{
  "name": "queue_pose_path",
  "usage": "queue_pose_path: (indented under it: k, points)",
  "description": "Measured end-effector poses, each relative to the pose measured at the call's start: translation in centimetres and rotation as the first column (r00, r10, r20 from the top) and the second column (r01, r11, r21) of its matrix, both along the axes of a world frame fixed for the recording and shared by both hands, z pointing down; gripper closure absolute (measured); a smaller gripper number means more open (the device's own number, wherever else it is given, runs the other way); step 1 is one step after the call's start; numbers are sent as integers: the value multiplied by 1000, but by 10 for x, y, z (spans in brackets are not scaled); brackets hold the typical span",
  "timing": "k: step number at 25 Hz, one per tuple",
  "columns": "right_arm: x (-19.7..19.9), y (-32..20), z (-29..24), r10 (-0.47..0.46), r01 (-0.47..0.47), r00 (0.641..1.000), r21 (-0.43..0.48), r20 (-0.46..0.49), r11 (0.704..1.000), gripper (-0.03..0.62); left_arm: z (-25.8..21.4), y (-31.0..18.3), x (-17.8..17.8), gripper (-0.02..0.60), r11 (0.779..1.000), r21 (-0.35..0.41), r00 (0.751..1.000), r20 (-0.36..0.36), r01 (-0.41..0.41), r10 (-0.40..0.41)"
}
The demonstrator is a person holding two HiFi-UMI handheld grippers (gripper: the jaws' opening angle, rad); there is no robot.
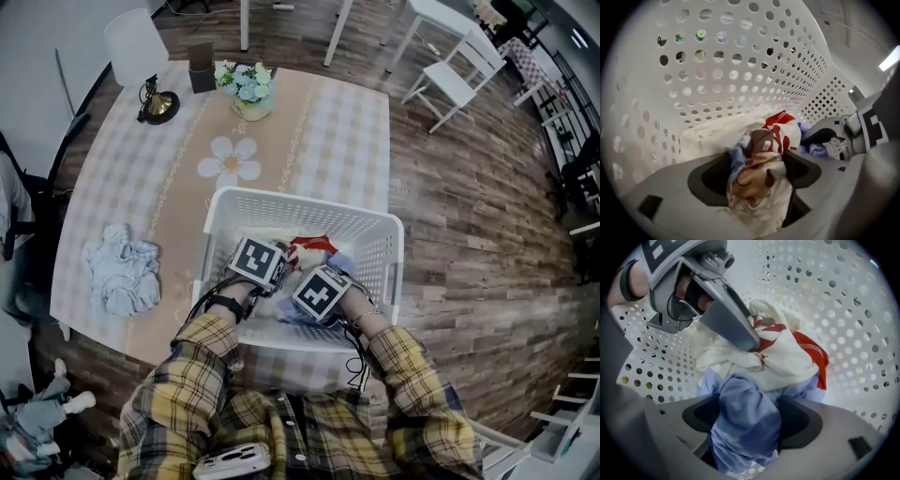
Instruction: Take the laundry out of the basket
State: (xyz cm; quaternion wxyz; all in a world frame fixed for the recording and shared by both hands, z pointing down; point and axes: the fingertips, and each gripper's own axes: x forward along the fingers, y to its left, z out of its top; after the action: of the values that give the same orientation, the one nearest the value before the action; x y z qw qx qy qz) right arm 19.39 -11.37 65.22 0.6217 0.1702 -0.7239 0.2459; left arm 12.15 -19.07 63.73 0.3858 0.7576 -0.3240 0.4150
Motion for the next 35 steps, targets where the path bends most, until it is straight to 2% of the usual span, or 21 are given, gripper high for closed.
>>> queue_pose_path:
  k: [3,8,11,15,18,21,28,35]
  points:
    - [-6,6,-1,-60,60,998,-17,21,998,217,1,5,3,229,999,-24,999,-12,-32,31]
    - [-11,15,-6,-144,146,989,-45,38,988,382,-2,13,9,373,996,-58,997,-39,-69,67]
    - [-12,15,-9,-164,165,986,-39,40,986,440,-7,13,9,425,996,-56,996,-44,-76,74]
    - [-16,11,-15,-192,192,980,2,54,981,463,-16,11,8,460,997,-64,997,-68,-53,49]
    - [-14,9,-24,-169,170,983,-5,76,985,471,-26,10,9,466,997,-49,997,-59,-61,58]
    - [-13,-2,-39,-130,128,986,26,104,991,474,-43,4,8,471,998,0,996,-52,-68,67]
    - [-22,-20,-83,-88,66,973,109,213,992,477,-87,-8,5,474,995,100,995,-94,-20,29]
    - [-23,-32,-151,-27,-55,932,214,362,975,479,-162,-7,9,474,970,242,988,-153,21,16]
